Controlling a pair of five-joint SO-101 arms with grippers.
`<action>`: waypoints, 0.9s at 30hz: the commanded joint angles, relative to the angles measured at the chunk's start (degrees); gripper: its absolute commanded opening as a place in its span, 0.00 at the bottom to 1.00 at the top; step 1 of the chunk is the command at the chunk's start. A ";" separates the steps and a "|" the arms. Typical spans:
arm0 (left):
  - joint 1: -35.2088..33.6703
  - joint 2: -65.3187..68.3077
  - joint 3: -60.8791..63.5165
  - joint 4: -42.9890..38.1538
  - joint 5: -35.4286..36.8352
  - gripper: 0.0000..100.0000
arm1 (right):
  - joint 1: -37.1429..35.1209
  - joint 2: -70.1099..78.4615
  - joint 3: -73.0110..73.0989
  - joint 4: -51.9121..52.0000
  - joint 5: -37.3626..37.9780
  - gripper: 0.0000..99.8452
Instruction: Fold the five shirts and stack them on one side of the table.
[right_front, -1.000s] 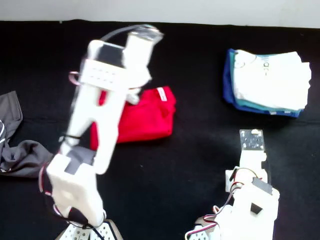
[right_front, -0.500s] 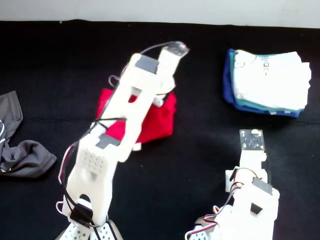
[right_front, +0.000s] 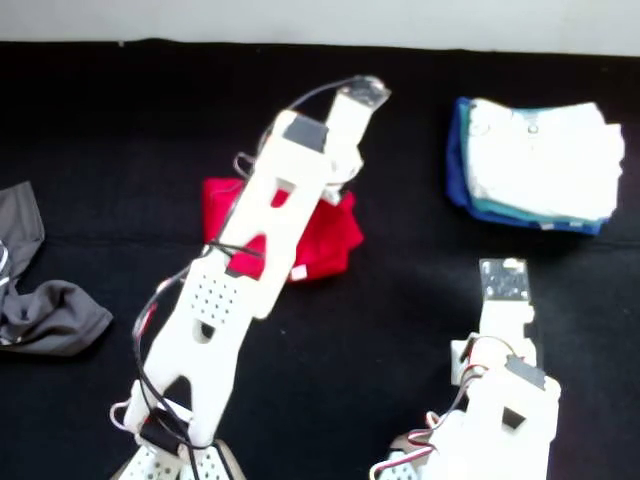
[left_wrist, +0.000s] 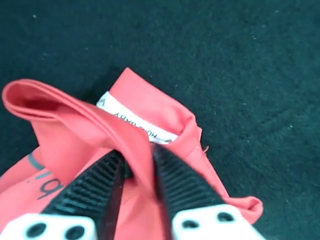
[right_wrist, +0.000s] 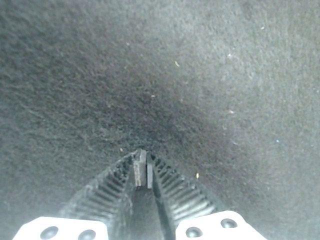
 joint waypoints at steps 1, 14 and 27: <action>-0.31 -1.10 -8.22 4.66 0.18 0.18 | 1.89 -0.04 1.27 -1.63 0.18 0.01; -11.65 -0.66 -15.34 18.02 -0.09 0.01 | 0.92 -0.04 1.27 -1.63 0.18 0.01; 2.42 -0.04 1.71 18.02 0.26 0.01 | 0.92 -0.04 1.27 -1.63 0.18 0.01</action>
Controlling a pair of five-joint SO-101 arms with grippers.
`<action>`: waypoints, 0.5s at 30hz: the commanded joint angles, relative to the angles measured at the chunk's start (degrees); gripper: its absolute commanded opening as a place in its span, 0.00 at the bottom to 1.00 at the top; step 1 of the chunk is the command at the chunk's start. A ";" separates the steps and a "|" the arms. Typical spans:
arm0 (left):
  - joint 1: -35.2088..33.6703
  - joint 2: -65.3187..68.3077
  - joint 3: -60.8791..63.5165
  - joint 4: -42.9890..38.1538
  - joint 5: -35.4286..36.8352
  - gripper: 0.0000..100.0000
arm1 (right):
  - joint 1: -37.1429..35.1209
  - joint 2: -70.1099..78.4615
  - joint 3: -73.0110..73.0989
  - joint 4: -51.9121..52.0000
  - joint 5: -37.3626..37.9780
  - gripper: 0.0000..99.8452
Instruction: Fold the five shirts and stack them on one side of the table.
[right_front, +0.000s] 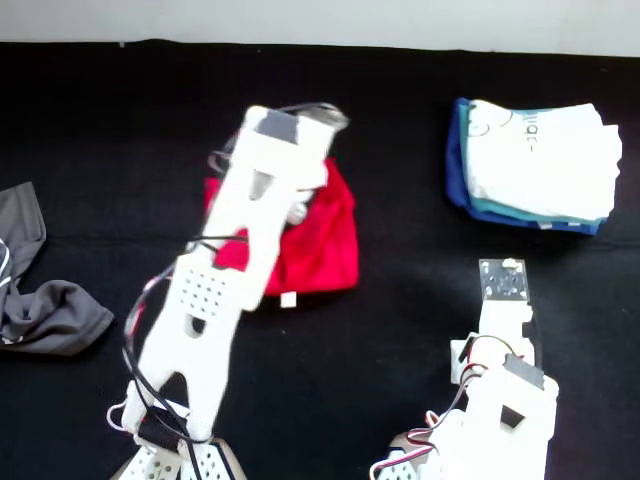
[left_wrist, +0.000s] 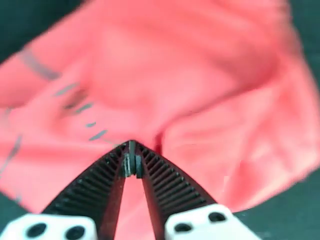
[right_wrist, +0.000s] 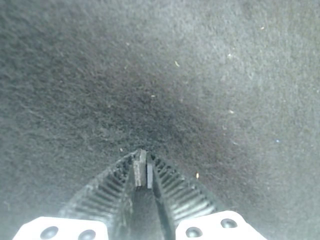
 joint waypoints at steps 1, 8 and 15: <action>6.64 -1.36 -1.36 0.62 0.18 0.01 | 0.92 -0.04 1.27 -1.63 0.18 0.01; 13.58 -1.36 -7.69 0.62 0.18 0.01 | 0.92 -0.04 1.27 -1.63 0.18 0.01; 9.01 -6.37 -6.55 0.70 0.09 0.01 | 0.92 -0.04 1.27 -1.63 0.18 0.01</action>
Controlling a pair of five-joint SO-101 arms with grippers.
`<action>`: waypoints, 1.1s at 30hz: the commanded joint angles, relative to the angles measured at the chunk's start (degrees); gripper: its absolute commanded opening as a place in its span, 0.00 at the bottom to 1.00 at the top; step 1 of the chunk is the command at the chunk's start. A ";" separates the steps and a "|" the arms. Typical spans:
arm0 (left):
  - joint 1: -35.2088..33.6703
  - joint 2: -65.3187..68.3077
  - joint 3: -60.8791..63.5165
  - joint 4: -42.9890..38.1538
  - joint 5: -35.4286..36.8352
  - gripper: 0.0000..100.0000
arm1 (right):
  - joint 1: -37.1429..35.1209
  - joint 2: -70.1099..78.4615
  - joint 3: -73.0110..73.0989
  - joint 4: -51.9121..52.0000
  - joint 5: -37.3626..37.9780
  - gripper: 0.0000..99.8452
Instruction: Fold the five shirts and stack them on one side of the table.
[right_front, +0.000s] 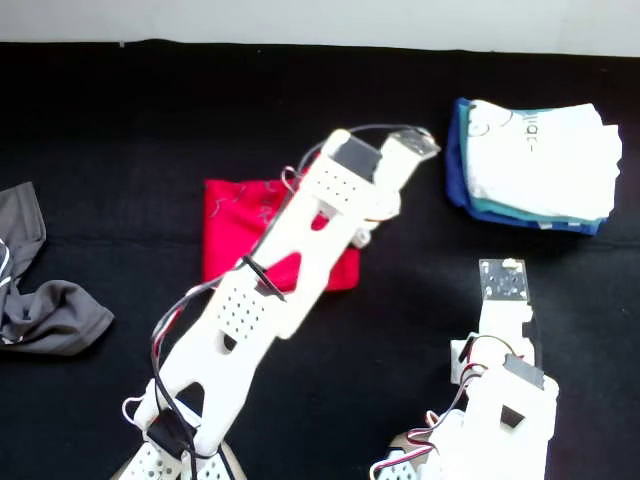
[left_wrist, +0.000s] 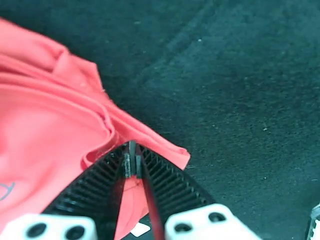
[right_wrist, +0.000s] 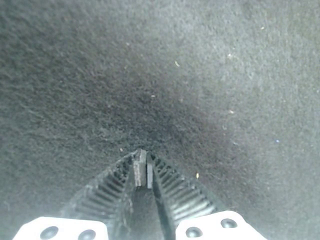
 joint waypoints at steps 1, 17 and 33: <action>-3.65 -7.25 0.84 0.70 0.18 0.01 | 0.92 -0.04 1.27 -1.63 0.18 0.01; -5.76 -10.42 18.86 -2.20 0.18 0.01 | 0.75 -0.04 1.19 -1.63 0.18 0.01; 4.62 -18.15 11.82 -0.09 -0.09 0.01 | 0.75 -0.04 1.19 -1.63 0.18 0.01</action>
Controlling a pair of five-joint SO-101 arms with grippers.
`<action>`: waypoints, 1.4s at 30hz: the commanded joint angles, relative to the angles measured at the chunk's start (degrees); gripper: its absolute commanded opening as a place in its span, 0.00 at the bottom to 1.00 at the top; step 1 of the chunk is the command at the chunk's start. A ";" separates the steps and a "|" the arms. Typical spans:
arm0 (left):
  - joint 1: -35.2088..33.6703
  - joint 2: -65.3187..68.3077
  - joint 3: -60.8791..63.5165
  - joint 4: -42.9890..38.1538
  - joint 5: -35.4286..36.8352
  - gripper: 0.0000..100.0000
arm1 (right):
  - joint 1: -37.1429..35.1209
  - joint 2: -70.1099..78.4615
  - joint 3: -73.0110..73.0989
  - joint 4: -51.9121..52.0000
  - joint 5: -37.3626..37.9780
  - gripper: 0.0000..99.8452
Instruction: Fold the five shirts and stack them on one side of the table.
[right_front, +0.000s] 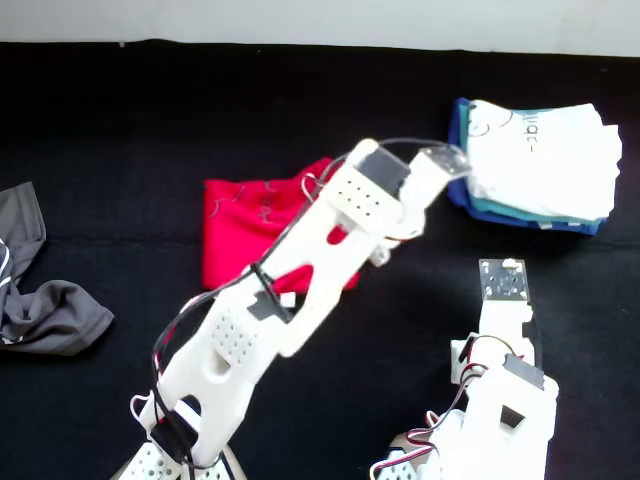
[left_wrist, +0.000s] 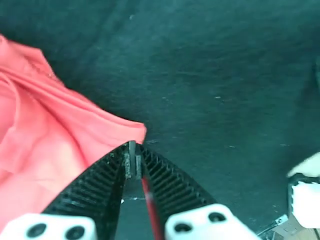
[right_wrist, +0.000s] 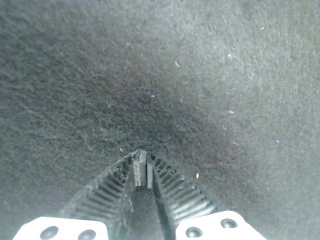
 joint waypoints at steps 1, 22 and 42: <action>-3.91 -4.97 -2.15 0.35 -0.09 0.01 | 0.75 -0.04 1.19 -1.54 0.18 0.01; -15.87 9.01 -2.42 0.53 0.18 0.01 | 0.75 -0.04 1.19 -1.54 0.18 0.01; -1.89 -8.40 -1.98 0.70 0.26 0.01 | 0.84 -0.04 1.27 -2.24 0.18 0.01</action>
